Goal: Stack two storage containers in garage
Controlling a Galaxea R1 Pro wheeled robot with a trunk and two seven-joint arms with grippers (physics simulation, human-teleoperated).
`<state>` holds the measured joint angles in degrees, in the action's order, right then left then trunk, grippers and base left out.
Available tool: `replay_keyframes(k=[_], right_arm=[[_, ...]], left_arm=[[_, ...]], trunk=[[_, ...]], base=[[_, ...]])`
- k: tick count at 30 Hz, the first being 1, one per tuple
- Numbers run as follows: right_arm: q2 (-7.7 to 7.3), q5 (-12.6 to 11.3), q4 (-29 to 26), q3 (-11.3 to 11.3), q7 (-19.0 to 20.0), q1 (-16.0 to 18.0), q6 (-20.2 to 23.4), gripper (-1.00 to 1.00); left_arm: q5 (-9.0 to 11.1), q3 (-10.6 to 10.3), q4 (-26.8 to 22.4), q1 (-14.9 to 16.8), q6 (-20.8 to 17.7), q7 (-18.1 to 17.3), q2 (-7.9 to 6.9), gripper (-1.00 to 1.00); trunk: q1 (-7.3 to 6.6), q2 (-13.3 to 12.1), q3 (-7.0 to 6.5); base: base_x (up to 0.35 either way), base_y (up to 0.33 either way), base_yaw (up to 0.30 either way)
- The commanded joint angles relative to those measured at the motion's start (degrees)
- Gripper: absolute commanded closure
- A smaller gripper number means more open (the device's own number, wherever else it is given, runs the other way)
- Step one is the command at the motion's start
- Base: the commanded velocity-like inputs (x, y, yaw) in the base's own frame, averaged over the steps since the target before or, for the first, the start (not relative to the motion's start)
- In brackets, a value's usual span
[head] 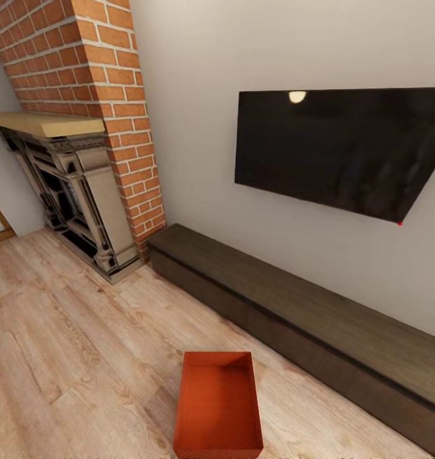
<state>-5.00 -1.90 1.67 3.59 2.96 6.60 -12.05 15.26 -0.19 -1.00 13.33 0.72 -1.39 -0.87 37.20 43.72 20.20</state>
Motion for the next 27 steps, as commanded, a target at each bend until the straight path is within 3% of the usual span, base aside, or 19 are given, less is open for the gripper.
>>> replay_keyframes(k=[1, 27], right_arm=[[-0.01, -0.21, 0.18, 0.33, 0.17, 0.07, -0.34, -1.00], [-0.01, -0.21, 0.18, 0.29, 0.20, 0.07, -0.34, -1.00]], left_arm=[[0.38, -0.05, 0.04, 0.03, 0.08, -0.15, -0.01, -1.00], [0.38, -0.03, 0.04, 0.03, 0.08, -0.15, -0.01, -1.00]], trunk=[[0.01, 0.05, 0.16], [0.01, 0.05, 2.54]], base=[[0.000, 0.000, 0.000], [0.000, 0.000, 0.000]])
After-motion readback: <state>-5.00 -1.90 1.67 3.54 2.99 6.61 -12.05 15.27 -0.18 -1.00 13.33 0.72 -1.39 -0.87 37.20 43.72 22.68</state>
